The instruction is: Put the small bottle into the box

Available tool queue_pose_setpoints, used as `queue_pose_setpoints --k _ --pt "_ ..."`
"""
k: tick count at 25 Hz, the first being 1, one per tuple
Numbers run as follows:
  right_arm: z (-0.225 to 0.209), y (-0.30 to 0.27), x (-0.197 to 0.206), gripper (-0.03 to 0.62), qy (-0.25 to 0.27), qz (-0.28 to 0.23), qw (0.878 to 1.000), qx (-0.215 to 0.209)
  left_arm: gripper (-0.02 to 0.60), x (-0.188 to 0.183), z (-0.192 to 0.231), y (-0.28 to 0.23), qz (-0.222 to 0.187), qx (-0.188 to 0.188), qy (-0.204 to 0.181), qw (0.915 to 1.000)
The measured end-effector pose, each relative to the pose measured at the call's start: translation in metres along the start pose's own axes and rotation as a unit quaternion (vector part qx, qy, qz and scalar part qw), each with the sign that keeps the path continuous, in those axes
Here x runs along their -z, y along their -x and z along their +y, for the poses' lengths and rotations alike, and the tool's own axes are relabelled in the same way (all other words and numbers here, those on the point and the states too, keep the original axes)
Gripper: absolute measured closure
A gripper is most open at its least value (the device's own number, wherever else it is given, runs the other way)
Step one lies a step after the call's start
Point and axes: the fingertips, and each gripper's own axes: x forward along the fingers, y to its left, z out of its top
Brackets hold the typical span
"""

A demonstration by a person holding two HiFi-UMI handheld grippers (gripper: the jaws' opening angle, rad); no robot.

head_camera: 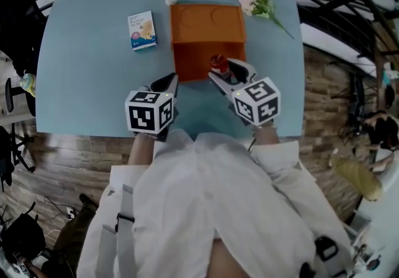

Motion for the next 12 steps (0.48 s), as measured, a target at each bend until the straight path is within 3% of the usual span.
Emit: queue_pose_setpoints --k 12 --pt "-0.022 -0.033 -0.002 0.376 0.108 0.078 0.990 -0.040 0.577 0.003 0.025 -0.004 0.008 -0.018 0.007 0.9998"
